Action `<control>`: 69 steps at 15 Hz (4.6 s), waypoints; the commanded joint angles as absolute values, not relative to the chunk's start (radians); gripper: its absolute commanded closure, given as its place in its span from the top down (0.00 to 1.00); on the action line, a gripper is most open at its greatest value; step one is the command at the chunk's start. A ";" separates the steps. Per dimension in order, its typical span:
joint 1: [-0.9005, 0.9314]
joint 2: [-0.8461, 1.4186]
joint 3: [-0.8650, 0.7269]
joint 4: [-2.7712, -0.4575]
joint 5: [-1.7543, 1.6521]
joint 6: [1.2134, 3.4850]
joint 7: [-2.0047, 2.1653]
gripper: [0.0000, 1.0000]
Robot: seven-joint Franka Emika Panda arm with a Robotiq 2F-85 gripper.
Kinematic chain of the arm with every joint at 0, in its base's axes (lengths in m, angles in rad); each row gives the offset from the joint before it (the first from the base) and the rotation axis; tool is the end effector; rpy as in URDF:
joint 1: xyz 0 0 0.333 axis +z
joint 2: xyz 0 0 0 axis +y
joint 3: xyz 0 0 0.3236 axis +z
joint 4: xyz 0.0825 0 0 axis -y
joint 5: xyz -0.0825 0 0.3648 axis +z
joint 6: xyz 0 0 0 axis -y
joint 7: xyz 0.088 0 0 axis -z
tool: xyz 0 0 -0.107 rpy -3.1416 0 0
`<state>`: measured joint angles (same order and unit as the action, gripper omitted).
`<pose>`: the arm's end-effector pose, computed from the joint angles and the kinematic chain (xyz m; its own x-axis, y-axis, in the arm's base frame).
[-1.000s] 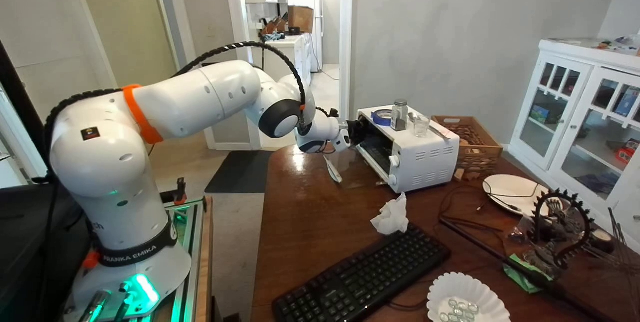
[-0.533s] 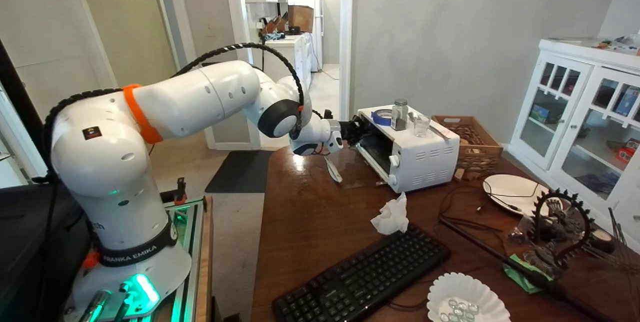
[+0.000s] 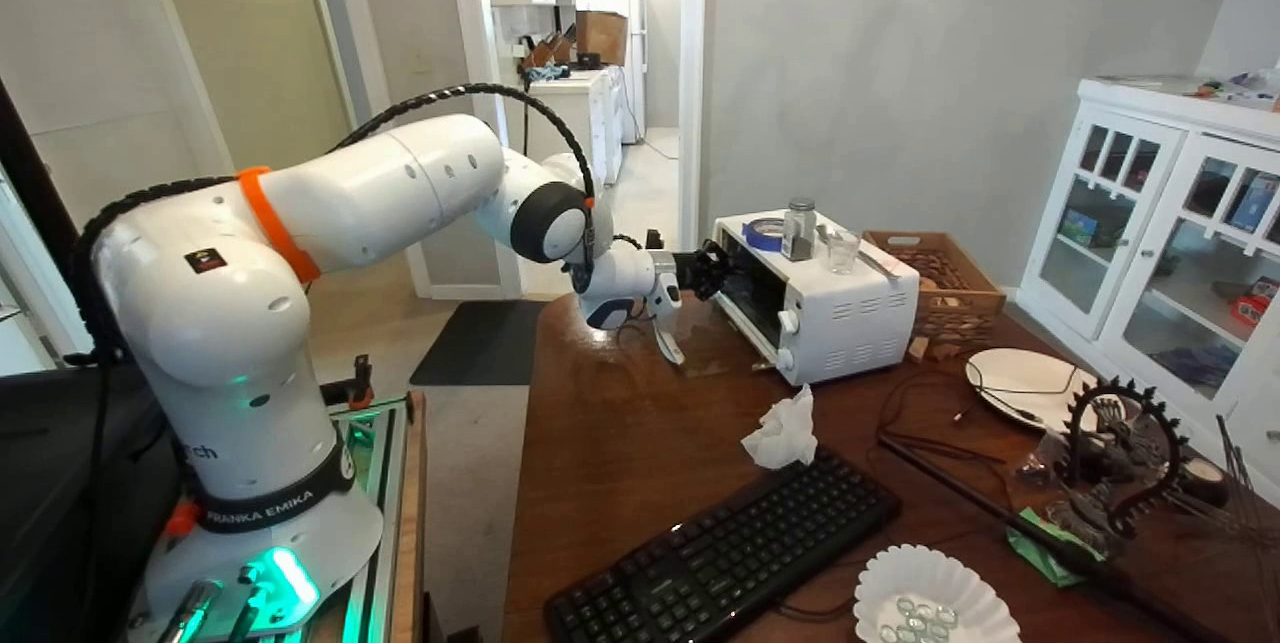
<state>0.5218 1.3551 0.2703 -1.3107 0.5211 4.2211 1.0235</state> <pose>0.5637 0.3590 0.1083 0.1658 -0.9835 0.0718 -0.1607 -0.0988 -0.9821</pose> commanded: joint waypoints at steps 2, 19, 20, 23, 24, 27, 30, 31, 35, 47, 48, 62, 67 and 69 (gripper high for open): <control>0.681 1.319 0.047 -1.352 0.657 4.218 1.195 0.02; 1.188 1.103 -0.360 -1.956 1.219 4.217 1.477 0.02; 1.202 1.090 -0.368 -1.982 1.240 4.217 1.474 0.02; 1.194 1.035 -0.370 -2.066 1.195 4.217 1.449 0.02; 1.192 1.019 -0.372 -2.088 1.191 4.217 1.445 0.02; 1.137 0.959 -0.349 -2.156 1.064 4.217 1.435 0.02; 1.131 0.909 -0.390 -2.242 0.900 4.186 1.435 0.02; 1.099 0.882 -0.388 -2.259 0.843 4.175 1.409 0.02; 0.982 0.797 -0.334 -2.322 0.739 4.199 1.280 0.02; 0.570 0.567 0.014 -2.493 0.583 4.216 0.814 0.02; 0.537 0.553 0.057 -2.512 0.593 4.219 0.783 0.02; 0.441 0.528 0.002 -2.430 0.176 4.231 1.224 0.02; 0.422 0.507 -0.065 -2.384 0.077 4.231 1.341 0.02; 0.413 0.501 -0.082 -2.384 0.059 4.231 1.368 0.02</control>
<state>0.4274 0.5147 -0.0564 -2.3781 0.1132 4.2159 1.3025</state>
